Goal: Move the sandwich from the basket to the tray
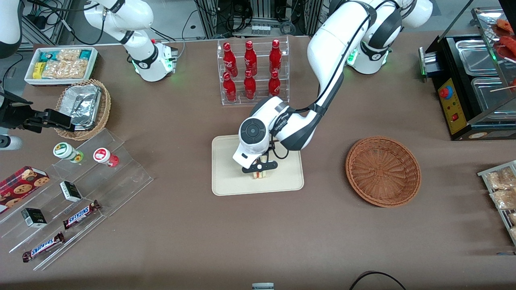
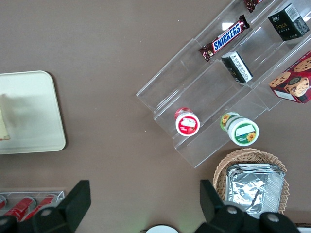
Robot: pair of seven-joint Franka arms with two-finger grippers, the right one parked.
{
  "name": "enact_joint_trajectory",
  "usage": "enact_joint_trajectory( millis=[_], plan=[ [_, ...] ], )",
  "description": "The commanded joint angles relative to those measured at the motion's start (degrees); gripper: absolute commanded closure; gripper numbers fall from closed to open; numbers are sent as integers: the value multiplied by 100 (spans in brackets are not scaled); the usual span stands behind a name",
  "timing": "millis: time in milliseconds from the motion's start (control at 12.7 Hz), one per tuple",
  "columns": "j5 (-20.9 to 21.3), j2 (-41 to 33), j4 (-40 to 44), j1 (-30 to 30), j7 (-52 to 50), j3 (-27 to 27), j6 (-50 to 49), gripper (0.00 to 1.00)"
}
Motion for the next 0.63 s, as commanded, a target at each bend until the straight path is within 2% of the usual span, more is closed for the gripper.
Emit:
enact_joint_trajectory(
  millis=[0, 314, 550],
  plan=[
    [20, 110, 268, -68, -196, 81, -144, 100],
    [275, 224, 268, -68, -477, 81, -38, 100],
    [310, 251, 260, -112, -662, 90, 15, 100]
  ],
)
